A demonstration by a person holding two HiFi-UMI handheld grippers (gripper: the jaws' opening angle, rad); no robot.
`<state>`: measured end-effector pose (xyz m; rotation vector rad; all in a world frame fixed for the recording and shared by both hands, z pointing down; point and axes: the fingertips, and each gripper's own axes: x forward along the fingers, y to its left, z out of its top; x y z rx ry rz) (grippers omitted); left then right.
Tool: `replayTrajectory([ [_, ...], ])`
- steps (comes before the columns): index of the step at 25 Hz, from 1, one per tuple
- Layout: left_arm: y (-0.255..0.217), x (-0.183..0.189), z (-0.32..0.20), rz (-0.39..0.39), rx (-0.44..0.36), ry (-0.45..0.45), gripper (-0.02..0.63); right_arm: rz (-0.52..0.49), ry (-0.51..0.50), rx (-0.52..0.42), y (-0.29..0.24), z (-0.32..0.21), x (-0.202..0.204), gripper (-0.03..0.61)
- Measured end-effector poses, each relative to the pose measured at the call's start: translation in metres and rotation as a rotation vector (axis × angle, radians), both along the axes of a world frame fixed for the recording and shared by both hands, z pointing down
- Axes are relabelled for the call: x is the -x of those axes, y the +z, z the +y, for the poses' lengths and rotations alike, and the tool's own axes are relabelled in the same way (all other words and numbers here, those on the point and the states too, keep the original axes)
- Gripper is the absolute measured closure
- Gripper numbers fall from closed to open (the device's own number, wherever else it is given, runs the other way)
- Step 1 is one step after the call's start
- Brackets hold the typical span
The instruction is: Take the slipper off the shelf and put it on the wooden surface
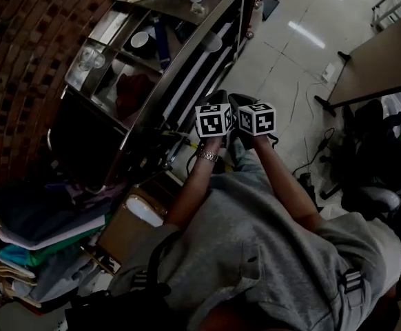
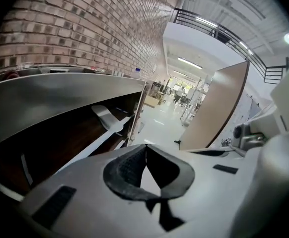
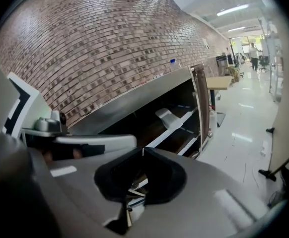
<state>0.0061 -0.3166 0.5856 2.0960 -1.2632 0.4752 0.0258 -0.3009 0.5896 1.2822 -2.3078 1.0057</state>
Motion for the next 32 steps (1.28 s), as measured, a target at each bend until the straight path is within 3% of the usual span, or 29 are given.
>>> replayTrajectory([
  [7,0.01,-0.007,-0.091,-0.059,0.014,-0.065,0.609,-0.043,-0.059,0.007,0.01,-0.1,-0.012,0.571],
  [15,0.033,0.01,-0.132,-0.043,0.068,-0.167,0.609,-0.029,-0.031,0.071,0.059,-0.172,-0.026,0.55],
  [18,0.034,0.015,-0.143,-0.029,0.072,-0.18,0.609,-0.083,0.008,0.123,0.092,-0.208,-0.025,0.468],
  [22,0.043,0.021,-0.133,-0.023,0.094,-0.168,0.609,-0.144,0.066,0.223,0.154,-0.259,-0.025,0.427],
  [27,0.06,0.035,-0.117,0.039,0.125,-0.208,0.609,-0.224,0.186,0.327,0.216,-0.306,-0.024,0.286],
  [30,0.074,0.048,-0.111,0.04,0.151,-0.235,0.609,-0.314,0.249,0.361,0.235,-0.324,-0.015,0.267],
  [32,0.081,0.055,-0.109,0.042,0.168,-0.247,0.609,-0.32,0.266,0.388,0.246,-0.328,-0.009,0.282],
])
